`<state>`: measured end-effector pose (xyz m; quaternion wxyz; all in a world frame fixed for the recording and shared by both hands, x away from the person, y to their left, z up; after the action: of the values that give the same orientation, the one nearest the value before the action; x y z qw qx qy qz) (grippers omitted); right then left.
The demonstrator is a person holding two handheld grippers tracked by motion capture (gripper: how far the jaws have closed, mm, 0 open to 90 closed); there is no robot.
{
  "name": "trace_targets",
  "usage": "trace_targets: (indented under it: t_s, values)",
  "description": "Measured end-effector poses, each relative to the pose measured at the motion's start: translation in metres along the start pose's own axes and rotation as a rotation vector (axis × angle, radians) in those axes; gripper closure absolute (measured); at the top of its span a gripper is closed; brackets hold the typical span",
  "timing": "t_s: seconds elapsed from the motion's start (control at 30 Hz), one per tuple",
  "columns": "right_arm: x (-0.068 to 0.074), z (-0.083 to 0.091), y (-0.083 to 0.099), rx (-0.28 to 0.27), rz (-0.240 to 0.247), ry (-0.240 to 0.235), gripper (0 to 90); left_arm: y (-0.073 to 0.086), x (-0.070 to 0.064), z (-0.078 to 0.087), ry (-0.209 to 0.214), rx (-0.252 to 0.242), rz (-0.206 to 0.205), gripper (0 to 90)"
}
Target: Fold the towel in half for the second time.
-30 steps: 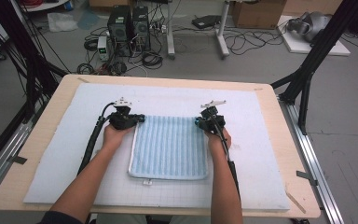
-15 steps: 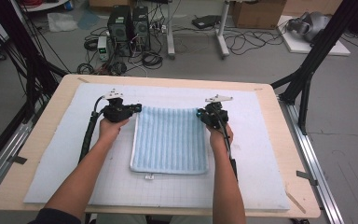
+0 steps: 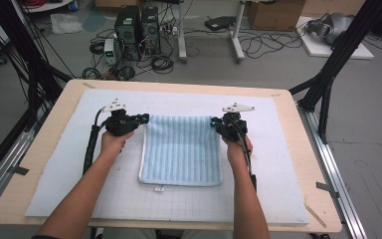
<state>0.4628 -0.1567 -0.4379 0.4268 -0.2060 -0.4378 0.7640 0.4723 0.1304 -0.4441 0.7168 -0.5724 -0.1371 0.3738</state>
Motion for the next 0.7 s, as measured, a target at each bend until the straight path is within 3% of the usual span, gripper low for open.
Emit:
trace_targets:
  t_s: [0.33,0.57,0.7]
  values:
    - [0.011,0.019,0.005,-0.044,0.008,-0.019,84.6,-0.005,-0.019,0.021,0.049,-0.075,-0.016,86.9]
    - [0.017,0.033,0.011,-0.066,0.005,-0.033,84.5,0.004,-0.032,0.031,0.079,-0.059,-0.013,86.9]
    - [0.025,0.042,0.011,-0.096,0.024,-0.050,84.5,0.009,-0.036,0.039,0.095,-0.074,-0.015,86.9]
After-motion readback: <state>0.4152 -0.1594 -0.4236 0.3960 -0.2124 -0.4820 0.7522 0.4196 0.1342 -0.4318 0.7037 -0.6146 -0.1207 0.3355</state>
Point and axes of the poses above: each handheld gripper's, and its own axes: z roughly backward along the jaws, y roughly out of its underside, x roughly to its left, the point moved 8 cm from there along -z, roughly forward along the jaws, and after that the axes turned 1 degree about -y, right-handed, at the moved point
